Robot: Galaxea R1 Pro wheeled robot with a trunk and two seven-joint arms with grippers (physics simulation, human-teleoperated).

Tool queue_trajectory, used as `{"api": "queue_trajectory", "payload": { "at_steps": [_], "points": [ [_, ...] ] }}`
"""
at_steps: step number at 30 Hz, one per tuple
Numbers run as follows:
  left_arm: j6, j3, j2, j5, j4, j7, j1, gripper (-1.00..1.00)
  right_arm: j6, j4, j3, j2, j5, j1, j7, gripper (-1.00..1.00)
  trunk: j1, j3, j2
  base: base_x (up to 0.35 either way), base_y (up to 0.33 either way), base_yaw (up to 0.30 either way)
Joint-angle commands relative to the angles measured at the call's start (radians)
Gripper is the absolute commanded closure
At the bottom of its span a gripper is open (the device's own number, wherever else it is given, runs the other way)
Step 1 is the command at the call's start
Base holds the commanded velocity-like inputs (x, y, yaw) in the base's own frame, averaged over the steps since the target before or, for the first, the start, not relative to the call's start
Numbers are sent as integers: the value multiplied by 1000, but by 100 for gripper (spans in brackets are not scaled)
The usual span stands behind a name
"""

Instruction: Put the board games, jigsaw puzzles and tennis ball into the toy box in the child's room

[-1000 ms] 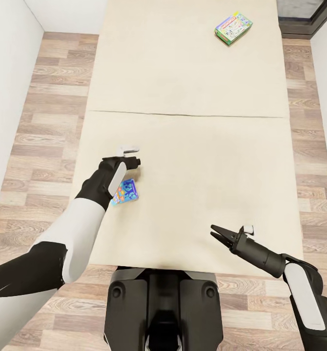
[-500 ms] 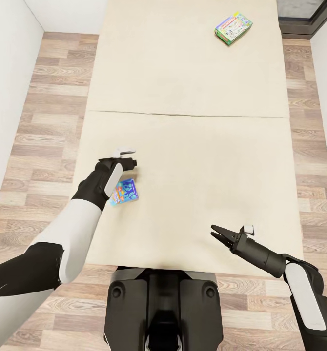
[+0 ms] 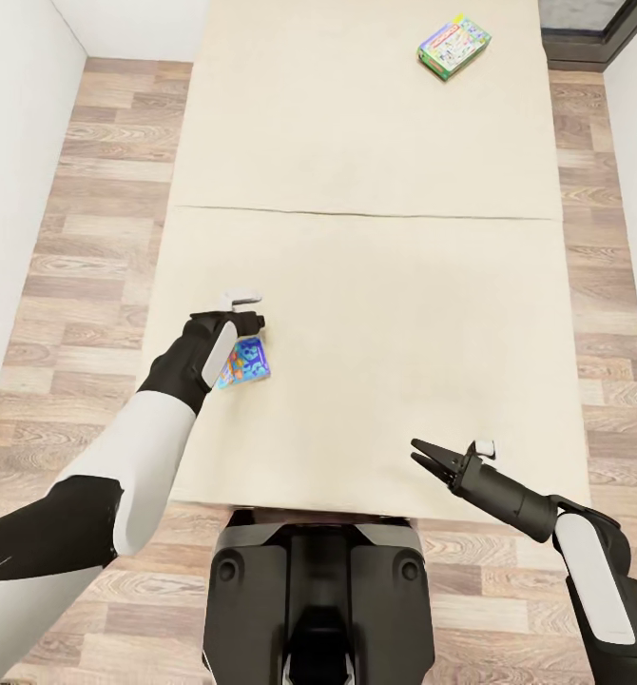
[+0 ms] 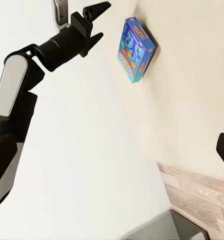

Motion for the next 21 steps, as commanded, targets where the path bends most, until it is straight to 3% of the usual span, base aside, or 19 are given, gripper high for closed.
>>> {"api": "queue_trajectory", "payload": {
  "at_steps": [1, 21],
  "points": [
    [3, -4, 1, 11, -1, 9, 0, -100, 4, 0, -1, 0, 4, 0, 6, -100, 0, -1, -2, -184, 0, 0],
    [3, -4, 1, 10, -1, 9, 5, -100, 4, 0, -1, -1, 4, 0, 6, -100, 0, -1, -2, -36, 0, 0]
  ]
}}
